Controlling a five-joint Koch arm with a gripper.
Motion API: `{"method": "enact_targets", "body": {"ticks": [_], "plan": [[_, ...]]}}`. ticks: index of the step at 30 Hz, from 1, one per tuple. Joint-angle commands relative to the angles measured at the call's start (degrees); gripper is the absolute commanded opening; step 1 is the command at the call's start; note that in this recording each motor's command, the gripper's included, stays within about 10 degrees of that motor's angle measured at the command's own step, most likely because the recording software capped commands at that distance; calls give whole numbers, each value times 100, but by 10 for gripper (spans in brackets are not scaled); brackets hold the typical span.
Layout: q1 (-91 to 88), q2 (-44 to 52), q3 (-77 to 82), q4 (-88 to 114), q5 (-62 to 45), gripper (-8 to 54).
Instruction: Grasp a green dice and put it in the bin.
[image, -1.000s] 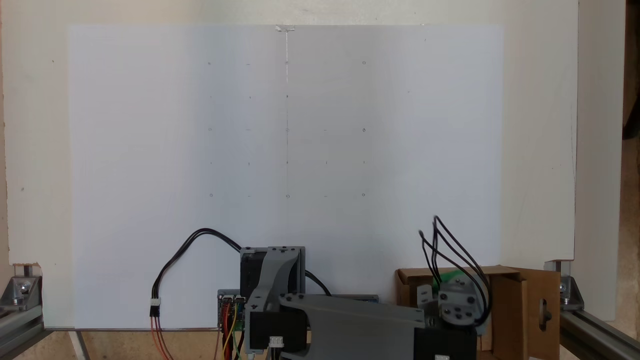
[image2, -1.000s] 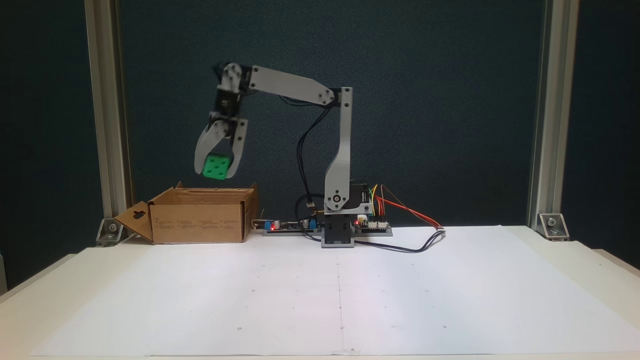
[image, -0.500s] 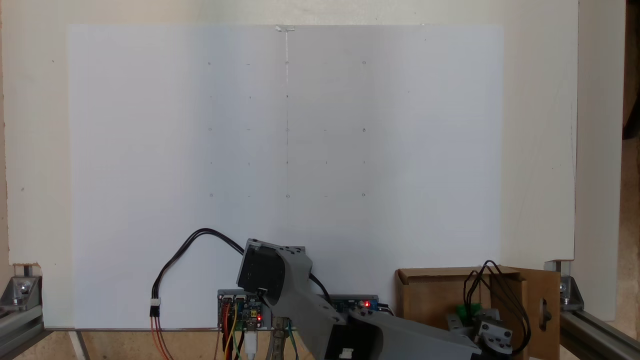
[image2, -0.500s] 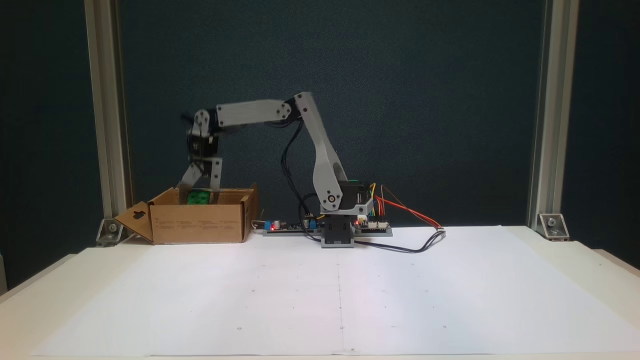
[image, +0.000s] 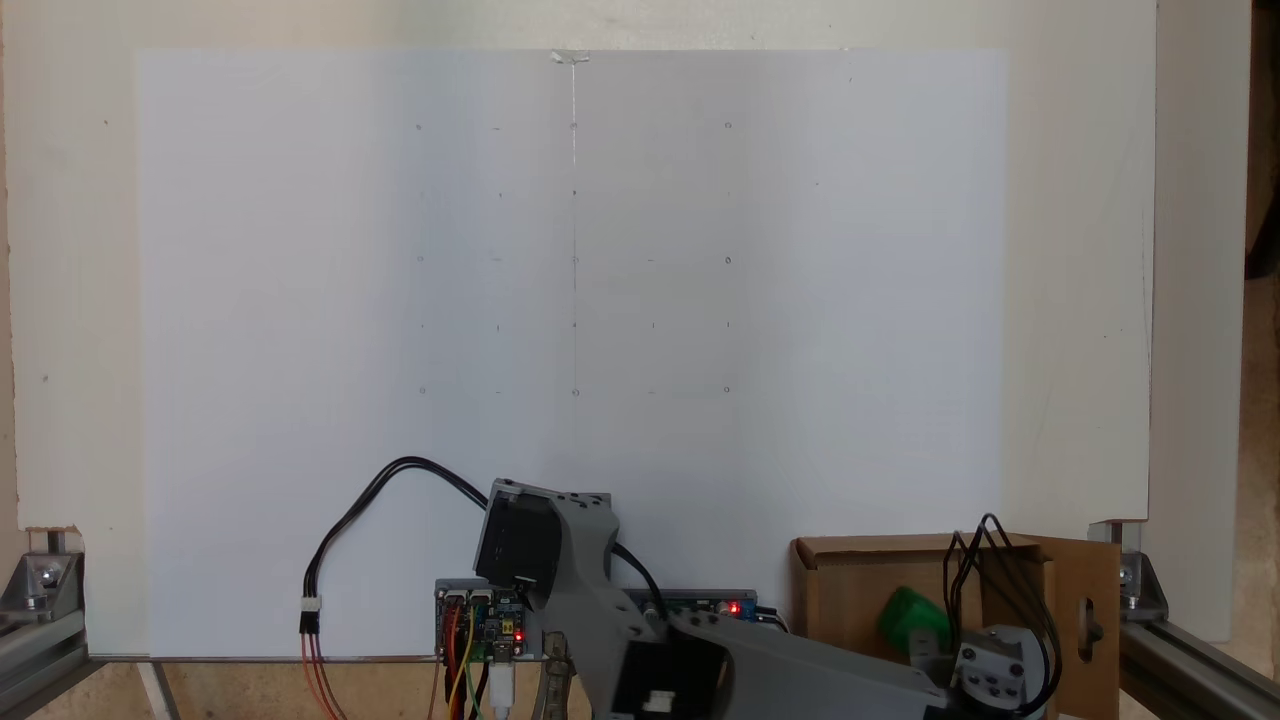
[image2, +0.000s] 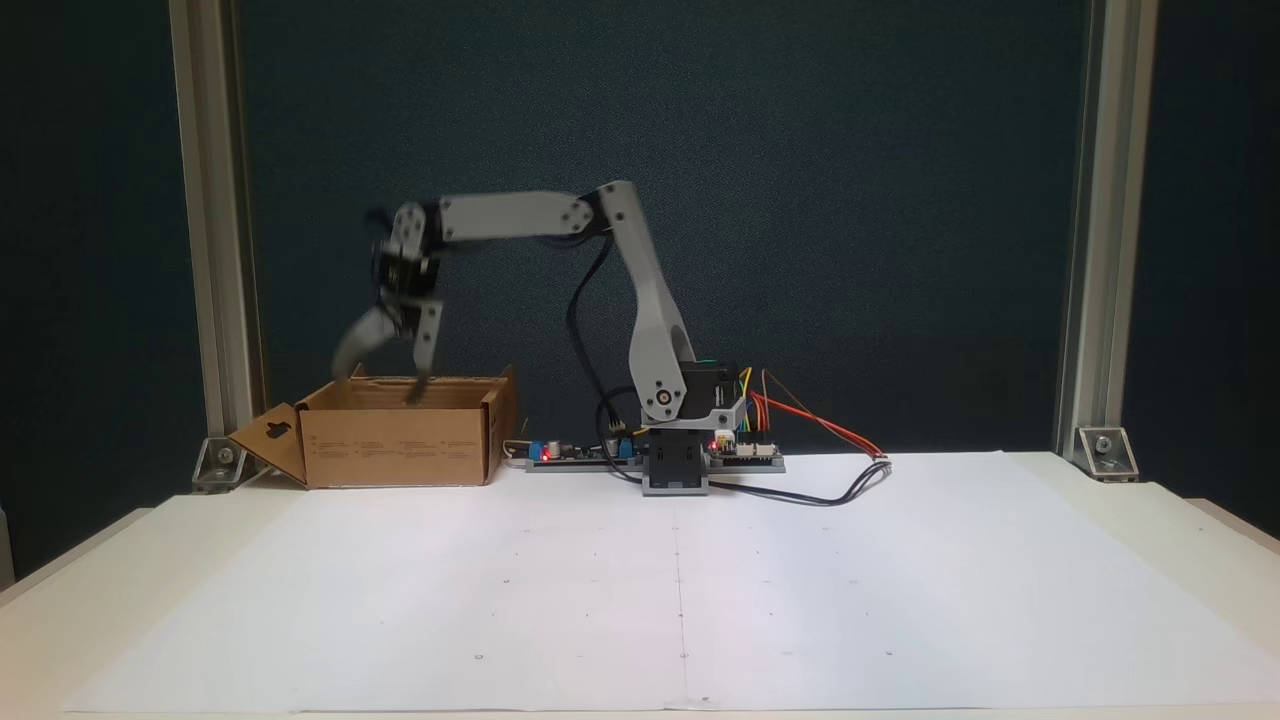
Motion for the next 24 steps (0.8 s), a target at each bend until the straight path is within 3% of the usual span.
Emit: {"method": "enact_targets", "body": {"ticks": [1,6,12,24], "plan": [[-413,844,-431,-105,947,396],[-1714,1811,-422,-70,1846,396],[-4067,2153,-413,-62,1951,442],[-8402,3067,413,-79,1951,448]]}}
